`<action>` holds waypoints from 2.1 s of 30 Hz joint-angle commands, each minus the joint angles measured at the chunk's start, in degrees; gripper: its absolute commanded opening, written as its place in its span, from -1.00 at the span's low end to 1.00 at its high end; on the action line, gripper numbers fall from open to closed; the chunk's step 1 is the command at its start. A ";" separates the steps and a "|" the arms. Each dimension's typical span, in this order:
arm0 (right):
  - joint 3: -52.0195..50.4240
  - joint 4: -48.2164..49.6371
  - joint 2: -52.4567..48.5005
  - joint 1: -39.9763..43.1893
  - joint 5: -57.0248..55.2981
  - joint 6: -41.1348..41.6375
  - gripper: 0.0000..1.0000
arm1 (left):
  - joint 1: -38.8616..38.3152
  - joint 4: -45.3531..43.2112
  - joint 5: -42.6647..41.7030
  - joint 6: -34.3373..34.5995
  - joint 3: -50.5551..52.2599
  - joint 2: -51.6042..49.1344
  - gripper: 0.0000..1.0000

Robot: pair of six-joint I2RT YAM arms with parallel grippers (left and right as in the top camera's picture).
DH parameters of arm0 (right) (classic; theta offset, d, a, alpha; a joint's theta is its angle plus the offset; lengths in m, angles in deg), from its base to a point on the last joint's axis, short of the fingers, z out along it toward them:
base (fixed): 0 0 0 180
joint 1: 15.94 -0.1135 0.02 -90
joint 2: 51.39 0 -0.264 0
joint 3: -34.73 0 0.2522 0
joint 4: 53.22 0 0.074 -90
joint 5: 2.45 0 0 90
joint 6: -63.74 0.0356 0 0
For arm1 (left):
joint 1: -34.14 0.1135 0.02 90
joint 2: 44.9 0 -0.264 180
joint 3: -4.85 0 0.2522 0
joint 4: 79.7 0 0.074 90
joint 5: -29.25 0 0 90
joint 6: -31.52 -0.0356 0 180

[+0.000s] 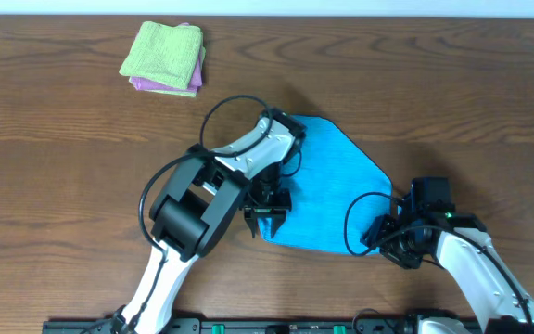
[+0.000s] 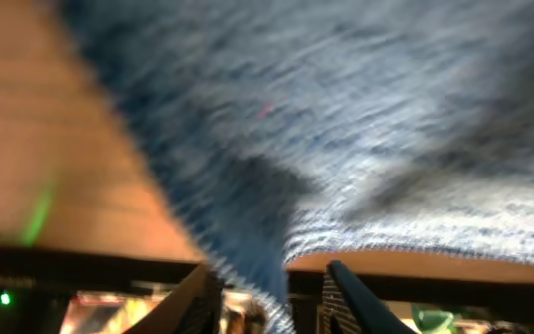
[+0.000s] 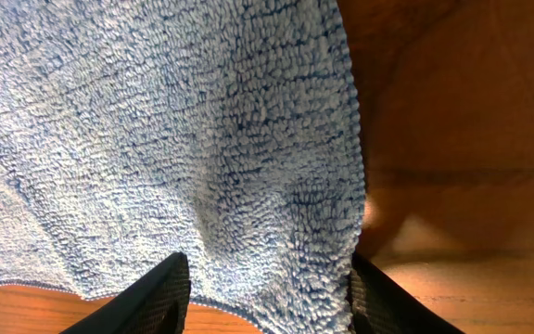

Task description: Fold the cloth

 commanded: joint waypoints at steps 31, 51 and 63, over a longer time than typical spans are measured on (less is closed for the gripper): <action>0.42 0.70 -1.18 0.33 -6.03 -2.29 -0.97 | -2.14 -3.58 5.97 1.20 -1.57 0.31 -0.88; 34.60 -1.01 -1.20 0.33 -8.44 -11.13 -0.97 | 9.40 11.98 9.29 5.29 -43.19 1.20 -0.88; 38.99 13.53 -1.20 0.33 -9.07 -14.16 -0.97 | 12.66 5.53 8.35 8.09 -54.84 1.20 -0.88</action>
